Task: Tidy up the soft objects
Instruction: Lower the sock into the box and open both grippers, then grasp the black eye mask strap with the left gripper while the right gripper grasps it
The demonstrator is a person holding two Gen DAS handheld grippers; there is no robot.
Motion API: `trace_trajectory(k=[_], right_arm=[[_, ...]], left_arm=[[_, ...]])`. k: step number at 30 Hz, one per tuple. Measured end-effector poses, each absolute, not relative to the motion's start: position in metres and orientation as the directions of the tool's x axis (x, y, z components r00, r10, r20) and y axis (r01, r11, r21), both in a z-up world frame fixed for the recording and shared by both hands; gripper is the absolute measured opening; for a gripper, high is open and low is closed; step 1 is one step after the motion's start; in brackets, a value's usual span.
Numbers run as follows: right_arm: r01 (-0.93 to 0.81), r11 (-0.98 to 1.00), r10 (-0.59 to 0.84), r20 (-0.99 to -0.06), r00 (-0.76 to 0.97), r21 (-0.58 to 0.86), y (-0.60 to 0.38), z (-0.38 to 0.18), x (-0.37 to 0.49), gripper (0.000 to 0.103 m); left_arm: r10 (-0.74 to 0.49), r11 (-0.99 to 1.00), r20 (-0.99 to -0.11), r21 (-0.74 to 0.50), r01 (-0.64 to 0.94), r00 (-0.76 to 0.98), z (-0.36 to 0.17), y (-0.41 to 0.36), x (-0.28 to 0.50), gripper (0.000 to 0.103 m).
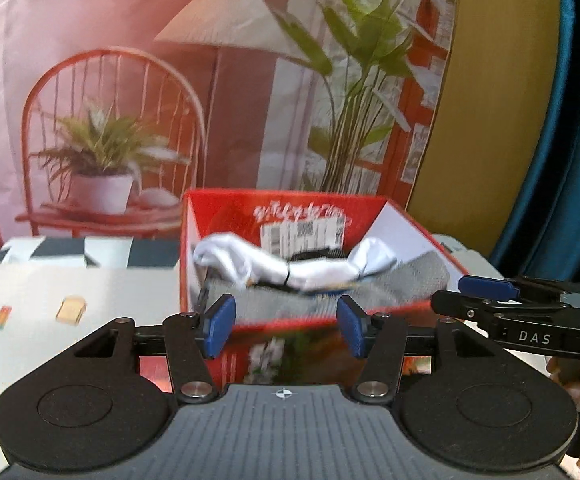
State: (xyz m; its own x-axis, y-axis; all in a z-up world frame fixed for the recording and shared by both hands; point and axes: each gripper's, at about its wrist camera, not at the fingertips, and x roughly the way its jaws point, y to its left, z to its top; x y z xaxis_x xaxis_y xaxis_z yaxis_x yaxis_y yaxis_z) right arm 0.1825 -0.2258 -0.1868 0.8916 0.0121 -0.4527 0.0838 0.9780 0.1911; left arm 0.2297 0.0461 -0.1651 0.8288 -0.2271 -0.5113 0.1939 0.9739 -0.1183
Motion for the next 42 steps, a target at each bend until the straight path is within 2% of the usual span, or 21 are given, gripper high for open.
trace_trajectory(k=[10,18,25,36,37,38,41,42], right_arm=[[0.123,0.974,-0.007,-0.518,0.855,0.189,-0.216,-0.225,0.161,0.051],[0.157,0.982,-0.067,-0.580,0.812,0.106,-0.204,-0.257,0.169,0.051],[0.182,0.978,-0.073,-0.655,0.752,0.100,-0.202,-0.286,0.171,0.053],[0.150,0.987,-0.078,-0.638,0.766,0.059,-0.196,-0.289,0.156,0.055],[0.146,0.988,-0.078,-0.637,0.767,0.054,-0.195,-0.289,0.155,0.055],[0.143,0.988,-0.079,-0.636,0.767,0.050,-0.194,-0.289,0.154,0.055],[0.133,0.990,-0.075,-0.636,0.768,0.044,-0.193,-0.287,0.151,0.055],[0.131,0.991,-0.075,-0.637,0.767,0.041,-0.193,-0.287,0.151,0.055]], left_arm=[[-0.197,0.979,-0.590,-0.164,0.123,0.783,-0.203,0.067,0.227,0.059],[-0.166,0.982,-0.667,-0.175,0.063,0.726,-0.242,0.070,0.248,0.059],[-0.160,0.983,-0.727,-0.180,0.039,0.668,-0.271,0.075,0.258,0.059],[-0.182,0.981,-0.735,-0.184,0.066,0.654,-0.281,0.070,0.249,0.058],[-0.178,0.982,-0.734,-0.177,0.068,0.656,-0.281,0.070,0.247,0.054],[-0.174,0.983,-0.733,-0.170,0.071,0.657,-0.281,0.069,0.245,0.042],[-0.161,0.986,-0.733,-0.152,0.072,0.661,-0.282,0.067,0.240,0.025],[-0.158,0.986,-0.732,-0.152,0.068,0.662,-0.282,0.068,0.238,0.023]])
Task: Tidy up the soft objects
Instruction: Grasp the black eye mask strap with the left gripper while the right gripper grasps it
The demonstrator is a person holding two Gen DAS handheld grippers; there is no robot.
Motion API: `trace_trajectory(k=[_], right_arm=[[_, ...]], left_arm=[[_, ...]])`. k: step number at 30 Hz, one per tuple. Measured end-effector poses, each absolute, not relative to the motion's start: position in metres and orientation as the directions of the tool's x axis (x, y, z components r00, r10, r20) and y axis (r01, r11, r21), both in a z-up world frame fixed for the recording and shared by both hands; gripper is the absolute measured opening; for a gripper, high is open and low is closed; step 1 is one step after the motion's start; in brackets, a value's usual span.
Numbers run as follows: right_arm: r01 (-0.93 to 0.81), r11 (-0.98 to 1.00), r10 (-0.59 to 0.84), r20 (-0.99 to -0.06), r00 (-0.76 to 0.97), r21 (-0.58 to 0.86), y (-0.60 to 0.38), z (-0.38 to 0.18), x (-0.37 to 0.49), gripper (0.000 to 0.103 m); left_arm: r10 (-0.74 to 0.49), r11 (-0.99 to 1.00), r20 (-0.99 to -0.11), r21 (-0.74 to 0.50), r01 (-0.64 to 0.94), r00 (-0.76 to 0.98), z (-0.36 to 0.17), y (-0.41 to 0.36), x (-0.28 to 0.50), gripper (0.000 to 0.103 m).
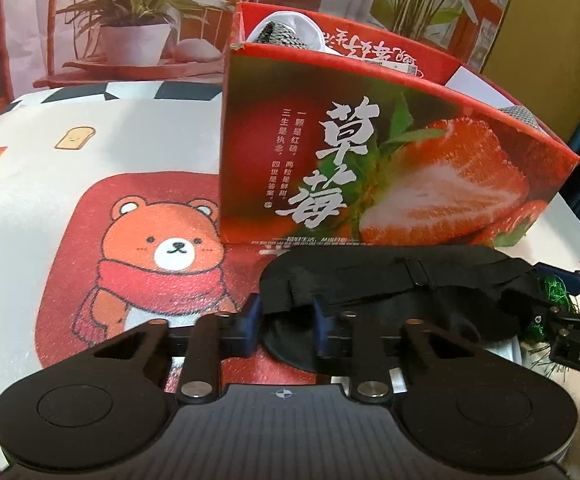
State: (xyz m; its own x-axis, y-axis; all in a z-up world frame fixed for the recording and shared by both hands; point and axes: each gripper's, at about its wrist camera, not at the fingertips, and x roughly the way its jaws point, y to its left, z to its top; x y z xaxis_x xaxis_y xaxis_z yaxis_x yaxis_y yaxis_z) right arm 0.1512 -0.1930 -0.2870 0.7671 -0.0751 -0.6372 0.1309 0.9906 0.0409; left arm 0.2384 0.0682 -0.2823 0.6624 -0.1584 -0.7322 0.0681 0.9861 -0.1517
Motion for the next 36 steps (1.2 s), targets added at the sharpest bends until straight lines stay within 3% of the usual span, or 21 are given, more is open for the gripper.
trace_trajectory(k=[5,18,29,36], right_arm=[[0.115,0.992,-0.058,-0.648,0.760,0.046,-0.195,-0.281,0.155,0.055],[0.039,0.995,0.020,-0.585,0.811,0.088,-0.181,-0.248,0.160,0.055],[0.045,0.979,0.105,-0.676,0.729,0.201,-0.170,-0.277,0.196,0.055],[0.059,0.965,0.137,-0.680,0.720,0.257,-0.173,-0.283,0.212,0.055]], left_arm=[[-0.149,0.985,-0.725,-0.166,0.039,0.673,-0.281,0.077,0.228,0.018],[-0.055,0.983,-0.732,-0.158,-0.091,0.679,-0.277,0.121,0.213,0.017],[-0.057,0.981,-0.726,-0.169,-0.097,0.686,-0.277,0.124,0.209,0.018],[-0.052,0.982,-0.725,-0.160,-0.095,0.687,-0.278,0.122,0.211,0.018]])
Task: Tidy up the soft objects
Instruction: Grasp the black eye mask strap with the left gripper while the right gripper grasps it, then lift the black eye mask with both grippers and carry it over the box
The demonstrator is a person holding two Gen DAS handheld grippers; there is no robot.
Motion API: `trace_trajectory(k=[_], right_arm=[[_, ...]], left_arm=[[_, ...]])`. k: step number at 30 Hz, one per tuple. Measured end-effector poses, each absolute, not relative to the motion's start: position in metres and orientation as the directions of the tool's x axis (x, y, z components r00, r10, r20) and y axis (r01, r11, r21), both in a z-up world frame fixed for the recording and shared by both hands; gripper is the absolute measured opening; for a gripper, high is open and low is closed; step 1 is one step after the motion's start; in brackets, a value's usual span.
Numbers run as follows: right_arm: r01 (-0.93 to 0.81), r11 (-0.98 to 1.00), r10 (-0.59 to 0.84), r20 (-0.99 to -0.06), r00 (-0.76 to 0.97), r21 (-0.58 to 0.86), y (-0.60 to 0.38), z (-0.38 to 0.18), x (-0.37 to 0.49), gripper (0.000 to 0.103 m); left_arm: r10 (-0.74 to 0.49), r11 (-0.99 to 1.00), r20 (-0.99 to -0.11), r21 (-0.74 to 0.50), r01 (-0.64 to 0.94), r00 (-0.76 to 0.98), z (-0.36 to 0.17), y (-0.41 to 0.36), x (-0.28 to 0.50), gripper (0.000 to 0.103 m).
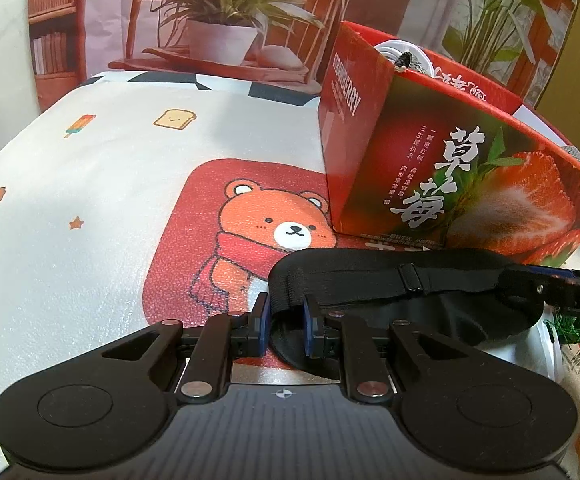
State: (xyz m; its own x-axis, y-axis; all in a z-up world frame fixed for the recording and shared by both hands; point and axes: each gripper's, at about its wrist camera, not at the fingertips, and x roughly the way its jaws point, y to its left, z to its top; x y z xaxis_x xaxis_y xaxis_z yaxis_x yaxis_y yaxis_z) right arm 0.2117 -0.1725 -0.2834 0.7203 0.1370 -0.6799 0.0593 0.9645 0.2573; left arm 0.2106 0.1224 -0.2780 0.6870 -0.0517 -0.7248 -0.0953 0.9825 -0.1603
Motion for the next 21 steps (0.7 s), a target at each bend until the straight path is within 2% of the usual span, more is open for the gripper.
trace_trajectory(k=[2,5,7,10,21], right_arm=[[0.059,0.953,0.165,-0.674,0.720,0.297,-0.175,-0.282,0.213,0.054],[0.063,0.942,0.182,-0.663,0.726,0.328,-0.176,-0.277,0.211,0.042],[0.063,0.944,0.177,-0.658,0.732,0.324,-0.178,-0.272,0.207,0.021],[0.051,0.943,0.183,-0.643,0.743,0.328,-0.183,-0.264,0.198,0.011],[-0.015,0.928,0.238,-0.562,0.792,0.371,-0.193,-0.231,0.169,0.007]], left_arm=[[-0.053,0.982,-0.725,-0.163,-0.096,0.687,-0.278,0.123,0.211,0.018],[-0.059,0.979,-0.725,-0.178,-0.103,0.686,-0.278,0.124,0.211,0.017],[-0.057,0.978,-0.724,-0.178,-0.107,0.688,-0.276,0.124,0.210,0.015],[-0.065,0.978,-0.715,-0.186,-0.100,0.696,-0.271,0.123,0.208,0.011],[-0.107,0.982,-0.647,-0.186,-0.020,0.755,-0.239,0.102,0.191,0.008]])
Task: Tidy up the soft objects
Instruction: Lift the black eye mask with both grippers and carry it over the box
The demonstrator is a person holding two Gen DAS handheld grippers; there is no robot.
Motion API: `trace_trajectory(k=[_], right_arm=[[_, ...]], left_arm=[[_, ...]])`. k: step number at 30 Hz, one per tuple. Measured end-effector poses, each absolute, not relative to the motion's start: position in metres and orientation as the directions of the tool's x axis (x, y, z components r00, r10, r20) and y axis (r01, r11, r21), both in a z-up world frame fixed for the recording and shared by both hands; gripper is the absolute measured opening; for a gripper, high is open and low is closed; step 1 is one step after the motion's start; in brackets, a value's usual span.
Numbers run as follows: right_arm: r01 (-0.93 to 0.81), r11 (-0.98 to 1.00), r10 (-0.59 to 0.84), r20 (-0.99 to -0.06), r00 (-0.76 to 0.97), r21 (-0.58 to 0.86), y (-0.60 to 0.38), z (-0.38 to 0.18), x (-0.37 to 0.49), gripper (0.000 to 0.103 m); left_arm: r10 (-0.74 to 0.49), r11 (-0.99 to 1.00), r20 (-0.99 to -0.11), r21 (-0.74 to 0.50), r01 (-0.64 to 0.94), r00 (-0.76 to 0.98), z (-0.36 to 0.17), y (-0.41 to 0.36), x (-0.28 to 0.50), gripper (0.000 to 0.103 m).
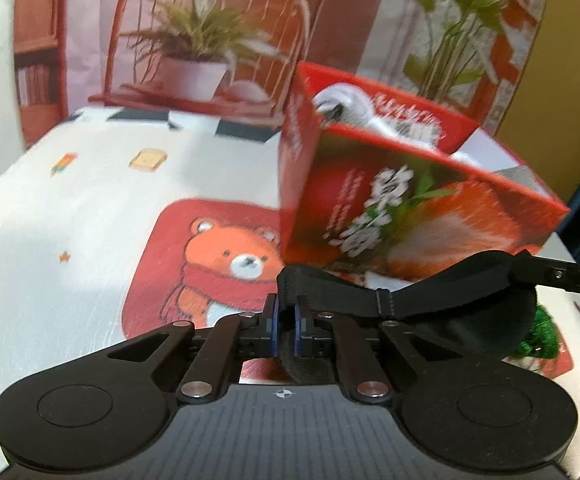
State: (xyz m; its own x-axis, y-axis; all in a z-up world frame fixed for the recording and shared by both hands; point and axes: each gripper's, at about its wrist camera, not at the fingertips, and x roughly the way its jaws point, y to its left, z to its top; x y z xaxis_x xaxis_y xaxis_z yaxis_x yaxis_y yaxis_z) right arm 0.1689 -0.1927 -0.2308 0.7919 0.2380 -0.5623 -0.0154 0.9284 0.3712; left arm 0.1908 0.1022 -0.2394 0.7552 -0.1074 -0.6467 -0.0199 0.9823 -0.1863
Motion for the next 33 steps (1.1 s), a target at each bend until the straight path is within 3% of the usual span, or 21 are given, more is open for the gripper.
trace_trajectory(k=[9,19,33], right_arm=[[-0.095,0.948,0.235,-0.468,0.852,0.303,-0.201,-0.180,0.154,0.006],[-0.069,0.970,0.158,-0.390,0.907,0.231,-0.228,-0.138,0.171,0.005],[0.107,0.983,-0.043,-0.375,0.926,0.152,-0.258,-0.145,0.246,0.005]], left_arm=[[-0.137,0.981,-0.497,-0.187,0.048,0.857,-0.185,0.088,0.172,0.008],[-0.155,0.985,-0.359,-0.132,0.114,0.921,-0.131,0.056,0.195,0.008],[-0.094,0.995,-0.355,-0.048,0.082,0.930,-0.125,0.020,0.296,0.008]])
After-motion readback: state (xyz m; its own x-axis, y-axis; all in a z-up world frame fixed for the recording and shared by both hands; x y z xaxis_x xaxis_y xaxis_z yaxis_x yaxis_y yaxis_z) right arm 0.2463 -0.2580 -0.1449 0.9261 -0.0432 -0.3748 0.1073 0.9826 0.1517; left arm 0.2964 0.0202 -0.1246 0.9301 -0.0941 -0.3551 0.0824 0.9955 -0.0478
